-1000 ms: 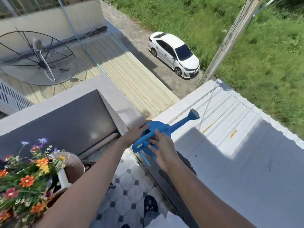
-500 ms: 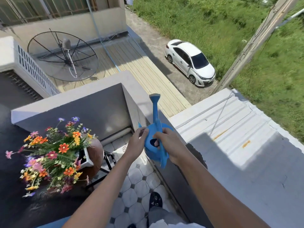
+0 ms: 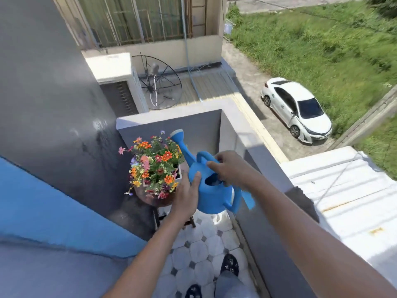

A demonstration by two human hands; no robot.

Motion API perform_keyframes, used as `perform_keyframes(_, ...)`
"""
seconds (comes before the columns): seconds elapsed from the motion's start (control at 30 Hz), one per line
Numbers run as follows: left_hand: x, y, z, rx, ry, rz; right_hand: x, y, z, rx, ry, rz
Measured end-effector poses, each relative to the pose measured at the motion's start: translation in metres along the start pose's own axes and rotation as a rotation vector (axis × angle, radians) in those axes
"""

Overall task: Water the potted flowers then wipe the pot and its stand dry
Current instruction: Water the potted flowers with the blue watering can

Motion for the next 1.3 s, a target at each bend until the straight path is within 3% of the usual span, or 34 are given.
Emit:
perform_keyframes(0.23,0.033,-0.059,-0.005,0.008,-0.083,0.120,0.004,0.040,-0.065,0.282,-0.134,-0.060)
perform_keyframes(0.5,0.055,-0.088,0.007,0.001,-0.180,0.177,0.009,0.055,-0.110,0.512,-0.147,-0.128)
perform_keyframes(1.07,0.054,-0.091,0.013,-0.127,-0.153,0.075,0.015,0.047,-0.131,0.636,-0.138,-0.167)
perform_keyframes(1.3,0.052,-0.063,0.017,-0.053,-0.171,-0.010,0.016,0.028,-0.113,0.658,-0.101,-0.196)
Point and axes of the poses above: each hand's wrist, its own x-axis away from the middle knuckle, its own y-axis out of the palm, z = x × y, the point moved 4 cm from there along -x, towards the middle knuckle
